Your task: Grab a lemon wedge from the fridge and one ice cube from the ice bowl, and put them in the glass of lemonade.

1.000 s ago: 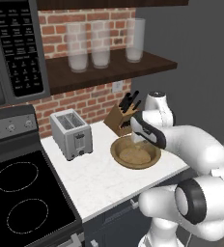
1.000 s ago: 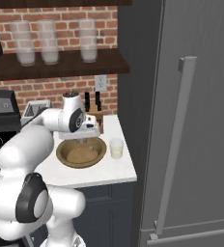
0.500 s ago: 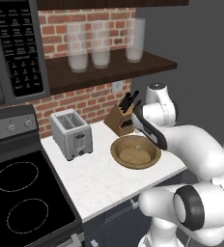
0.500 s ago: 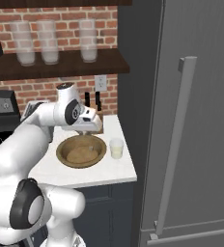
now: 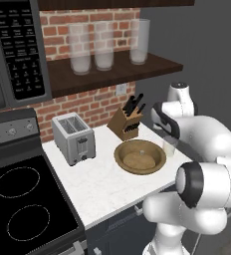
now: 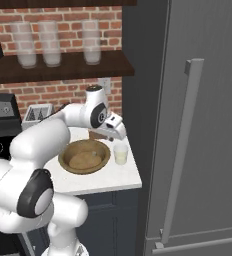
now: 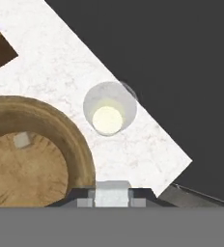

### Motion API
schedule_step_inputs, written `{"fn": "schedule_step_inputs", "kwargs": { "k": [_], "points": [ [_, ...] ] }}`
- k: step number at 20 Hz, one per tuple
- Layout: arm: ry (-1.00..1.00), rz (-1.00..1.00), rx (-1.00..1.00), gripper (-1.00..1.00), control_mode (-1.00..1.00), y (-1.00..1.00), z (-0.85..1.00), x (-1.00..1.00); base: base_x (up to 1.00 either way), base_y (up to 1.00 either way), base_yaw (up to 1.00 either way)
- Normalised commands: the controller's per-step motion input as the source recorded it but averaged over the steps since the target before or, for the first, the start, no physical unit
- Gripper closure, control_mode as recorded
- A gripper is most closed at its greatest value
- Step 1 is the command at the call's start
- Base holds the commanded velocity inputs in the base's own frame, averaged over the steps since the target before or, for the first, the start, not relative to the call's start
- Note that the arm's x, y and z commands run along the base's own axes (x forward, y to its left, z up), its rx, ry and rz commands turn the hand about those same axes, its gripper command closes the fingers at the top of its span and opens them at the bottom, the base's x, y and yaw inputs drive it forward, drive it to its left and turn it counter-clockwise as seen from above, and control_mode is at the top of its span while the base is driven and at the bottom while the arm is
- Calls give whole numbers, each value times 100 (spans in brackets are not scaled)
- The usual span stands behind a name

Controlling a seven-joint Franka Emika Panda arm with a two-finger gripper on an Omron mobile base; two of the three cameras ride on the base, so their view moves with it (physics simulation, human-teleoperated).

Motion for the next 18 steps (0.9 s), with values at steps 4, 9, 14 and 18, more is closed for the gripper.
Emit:
{"fn": "schedule_step_inputs", "kwargs": {
  "k": [4, 9, 14, 18],
  "points": [
    [0, -16, 5, 100, -100, -51, 0, 21, 0, 0, 0],
    [0, -1, 0, 100, -100, 0, -7, 12, 0, 0, 0],
    [4, 0, 0, 100, -100, 0, -24, 14, 0, 0, 0],
    [3, 0, 0, 100, -100, 0, -13, 8, 0, 0, 0]
  ]
}}
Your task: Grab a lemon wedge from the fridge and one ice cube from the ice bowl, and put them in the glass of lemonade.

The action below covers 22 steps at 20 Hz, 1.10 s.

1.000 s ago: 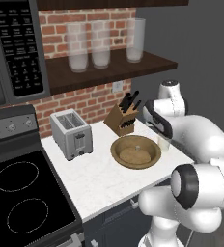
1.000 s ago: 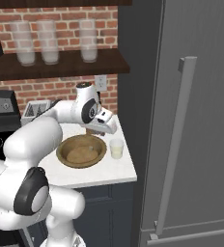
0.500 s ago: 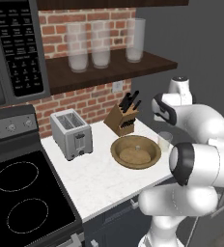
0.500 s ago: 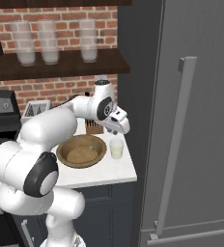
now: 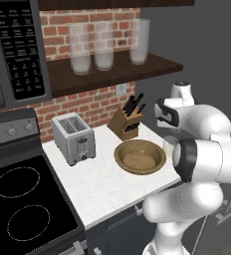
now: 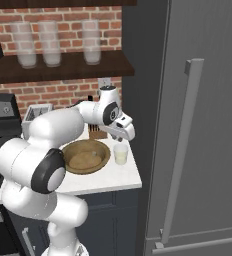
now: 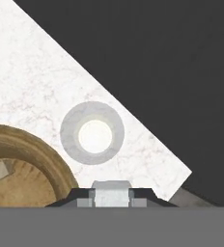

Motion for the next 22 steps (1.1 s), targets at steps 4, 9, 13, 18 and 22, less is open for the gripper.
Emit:
{"fn": "schedule_step_inputs", "kwargs": {
  "k": [4, 9, 13, 18, 22],
  "points": [
    [0, 0, 0, 100, -100, 0, -12, 7, 0, 0, 0],
    [0, 0, 0, 100, -100, 0, -1, 5, 0, 0, 0],
    [0, 0, 0, 100, -100, 0, 0, 0, 0, 0, 0],
    [0, 0, 0, 100, -100, 0, 0, 5, 0, 0, 0],
    [0, 0, 0, 100, -100, 14, 0, 27, 0, 0, 0]
  ]
}}
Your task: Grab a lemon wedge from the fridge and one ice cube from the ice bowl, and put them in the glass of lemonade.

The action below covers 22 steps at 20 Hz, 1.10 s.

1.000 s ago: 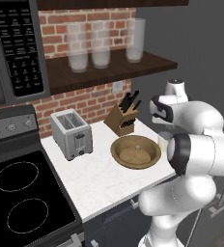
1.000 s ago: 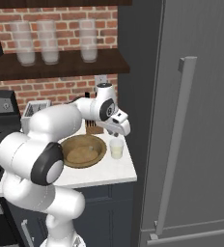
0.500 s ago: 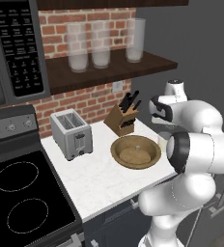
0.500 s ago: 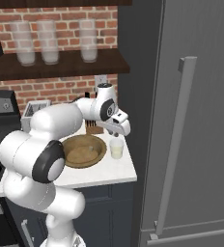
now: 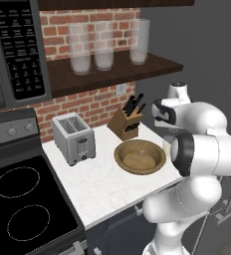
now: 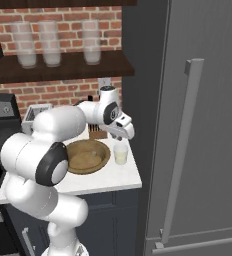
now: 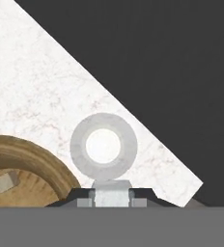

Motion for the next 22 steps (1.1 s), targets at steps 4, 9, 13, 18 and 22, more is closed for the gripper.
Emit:
{"fn": "schedule_step_inputs", "kwargs": {
  "k": [4, 9, 13, 18, 22],
  "points": [
    [0, 0, 0, 100, -100, 28, 0, 25, 0, 0, 0],
    [0, 0, 0, 100, -100, 0, -3, 2, 0, 0, 0],
    [0, 0, 0, 100, -100, -16, 0, 21, 0, 0, 0],
    [0, 0, 0, 100, -100, -5, -1, 26, 0, 0, 0],
    [0, 0, 0, 100, -100, 0, -20, 12, 0, 0, 0]
  ]
}}
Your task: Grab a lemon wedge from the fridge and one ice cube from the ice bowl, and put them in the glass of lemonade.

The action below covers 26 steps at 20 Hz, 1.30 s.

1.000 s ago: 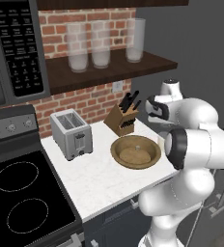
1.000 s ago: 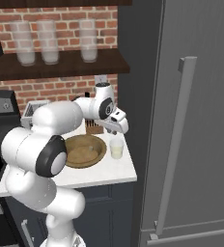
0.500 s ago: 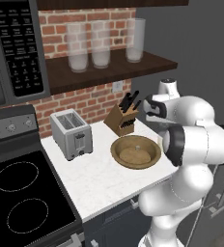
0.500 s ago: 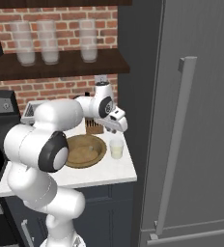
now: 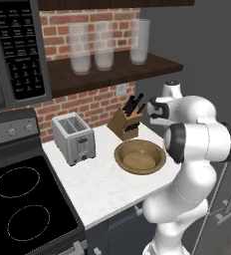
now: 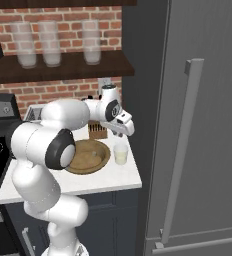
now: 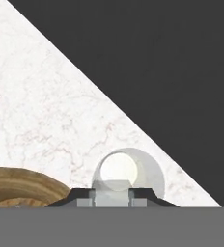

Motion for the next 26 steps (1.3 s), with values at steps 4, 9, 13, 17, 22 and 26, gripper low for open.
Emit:
{"fn": "schedule_step_inputs", "kwargs": {
  "k": [4, 9, 13, 17, 22, 26],
  "points": [
    [-2, 0, 0, 100, -100, -17, -19, 1, 0, 0, 0],
    [-8, 0, 2, 100, -100, -9, 0, -11, 0, 0, 0],
    [-9, 0, 2, 100, -100, -6, 0, -8, 0, 0, 0],
    [-8, 0, 0, 100, -100, -11, -5, 0, 0, 0, 0],
    [-2, 0, 0, 100, -100, -2, -9, 0, 0, 0, 0],
    [0, 0, 0, 100, -100, 0, -16, 0, 0, 0, 0]
  ]
}}
